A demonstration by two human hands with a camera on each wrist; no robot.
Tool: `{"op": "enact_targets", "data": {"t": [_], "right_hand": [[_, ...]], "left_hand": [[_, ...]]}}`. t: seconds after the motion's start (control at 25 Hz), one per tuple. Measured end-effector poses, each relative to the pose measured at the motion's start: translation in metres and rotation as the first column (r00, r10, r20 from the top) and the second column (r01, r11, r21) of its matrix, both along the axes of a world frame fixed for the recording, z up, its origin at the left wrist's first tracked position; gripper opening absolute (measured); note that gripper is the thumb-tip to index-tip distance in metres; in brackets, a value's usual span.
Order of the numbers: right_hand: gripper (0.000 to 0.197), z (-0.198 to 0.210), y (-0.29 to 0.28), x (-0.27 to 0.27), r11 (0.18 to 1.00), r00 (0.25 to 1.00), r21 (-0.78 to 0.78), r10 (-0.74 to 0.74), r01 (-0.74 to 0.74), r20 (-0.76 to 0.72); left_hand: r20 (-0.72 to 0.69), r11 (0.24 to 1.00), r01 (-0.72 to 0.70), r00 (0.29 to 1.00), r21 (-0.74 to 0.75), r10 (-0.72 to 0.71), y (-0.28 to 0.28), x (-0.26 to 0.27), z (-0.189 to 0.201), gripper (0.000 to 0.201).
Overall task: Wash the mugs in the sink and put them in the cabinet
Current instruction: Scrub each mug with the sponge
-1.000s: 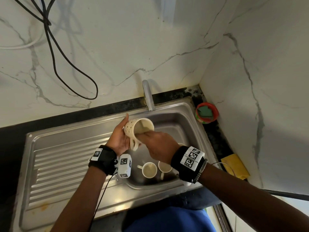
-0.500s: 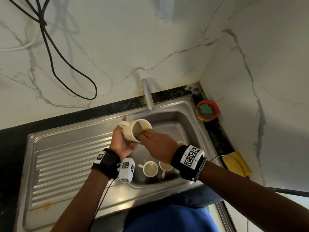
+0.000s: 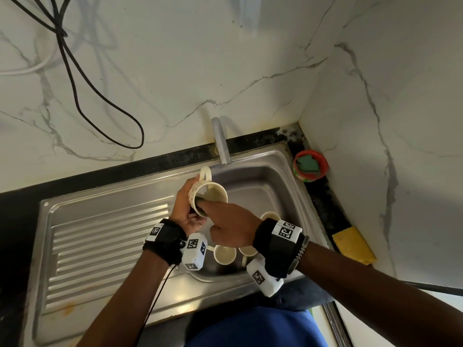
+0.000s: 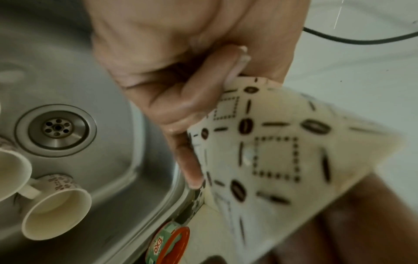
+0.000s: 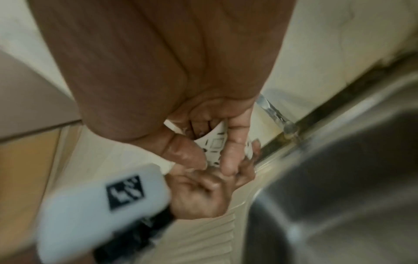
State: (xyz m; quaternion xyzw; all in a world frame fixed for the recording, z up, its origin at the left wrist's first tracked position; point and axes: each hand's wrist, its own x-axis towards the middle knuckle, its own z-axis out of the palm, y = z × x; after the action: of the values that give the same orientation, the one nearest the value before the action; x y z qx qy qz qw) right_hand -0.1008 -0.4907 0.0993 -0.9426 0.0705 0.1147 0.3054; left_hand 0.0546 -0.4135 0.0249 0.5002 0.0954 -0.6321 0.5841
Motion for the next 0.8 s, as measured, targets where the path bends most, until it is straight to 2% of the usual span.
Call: {"op": "enact_targets", "data": {"t": [0.04,0.08,0.12,0.16,0.2,0.24,0.32,0.36,0.4,0.48,0.52,0.6,0.68,0.76,0.8], "right_hand": [[0.051,-0.002,-0.001,-0.003,0.997,0.999,-0.079,0.024,-0.026,-0.028],[0.056,-0.006,-0.002,-0.006,0.962,0.997,-0.265,0.058,-0.069,-0.05],[0.056,-0.01,-0.003,-0.008,0.883,0.993,-0.456,0.085,-0.111,-0.077],[0.052,-0.01,-0.004,-0.008,0.812,0.991,-0.569,0.084,-0.13,-0.107],[0.047,-0.008,-0.003,-0.006,0.797,0.991,-0.59,0.076,-0.126,-0.11],[0.044,-0.006,0.0,-0.003,0.83,0.989,-0.541,0.078,-0.133,-0.123],[0.045,0.002,0.002,0.003,0.948,0.992,-0.31,0.039,-0.075,-0.118],[0.048,0.002,0.0,0.006,0.977,0.992,-0.205,0.029,-0.054,-0.12],[0.054,0.002,-0.003,0.008,0.981,0.99,-0.185,0.036,-0.06,-0.133],[0.065,0.001,-0.007,0.011,0.939,0.987,-0.337,0.019,-0.073,-0.161],[0.062,0.0,-0.007,0.014,0.908,0.989,-0.416,-0.01,-0.054,-0.149],[0.036,0.007,-0.001,0.017,0.866,0.993,-0.5,-0.047,-0.014,-0.11],[0.022,0.008,0.006,0.015,0.894,0.994,-0.449,-0.045,-0.004,-0.1],[0.028,0.005,0.003,0.009,0.937,0.996,-0.344,-0.077,0.057,-0.046],[0.037,0.002,-0.001,0.008,0.935,0.995,-0.348,-0.09,0.073,-0.034]], "left_hand": [[0.004,1.0,0.021,1.0,0.015,-0.021,0.001,0.003,0.001,0.054],[0.008,0.999,0.043,0.999,0.019,-0.044,0.003,0.005,0.002,0.052],[0.008,0.997,0.068,0.998,0.02,-0.068,0.004,0.007,0.004,0.05],[-0.001,0.996,0.082,0.997,0.028,-0.082,0.004,0.007,0.005,0.049],[-0.012,0.995,0.088,0.996,0.041,-0.088,0.004,0.005,0.007,0.049],[-0.025,0.995,0.091,0.996,0.043,-0.09,0.004,0.003,0.008,0.049],[-0.052,0.995,0.096,0.994,0.031,-0.094,0.002,0.0,0.005,0.05],[-0.068,0.995,0.097,0.993,0.034,-0.095,0.002,0.0,0.002,0.05],[-0.078,0.994,0.1,0.992,0.038,-0.097,0.003,0.002,-0.001,0.049],[-0.089,0.994,0.103,0.991,0.044,-0.098,0.002,0.0,-0.006,0.048],[-0.105,0.995,0.088,0.991,0.043,-0.083,0.001,-0.005,-0.005,0.046],[-0.12,0.999,0.008,0.993,0.037,-0.003,-0.003,-0.015,0.0,0.041],[-0.034,0.998,-0.061,0.998,-0.001,0.061,-0.007,-0.021,0.002,0.039],[0.042,0.999,-0.034,0.999,-0.008,0.034,-0.008,-0.023,0.001,0.04],[0.002,1.0,-0.005,1.0,-0.017,0.005,-0.007,-0.021,-0.002,0.041]]}}
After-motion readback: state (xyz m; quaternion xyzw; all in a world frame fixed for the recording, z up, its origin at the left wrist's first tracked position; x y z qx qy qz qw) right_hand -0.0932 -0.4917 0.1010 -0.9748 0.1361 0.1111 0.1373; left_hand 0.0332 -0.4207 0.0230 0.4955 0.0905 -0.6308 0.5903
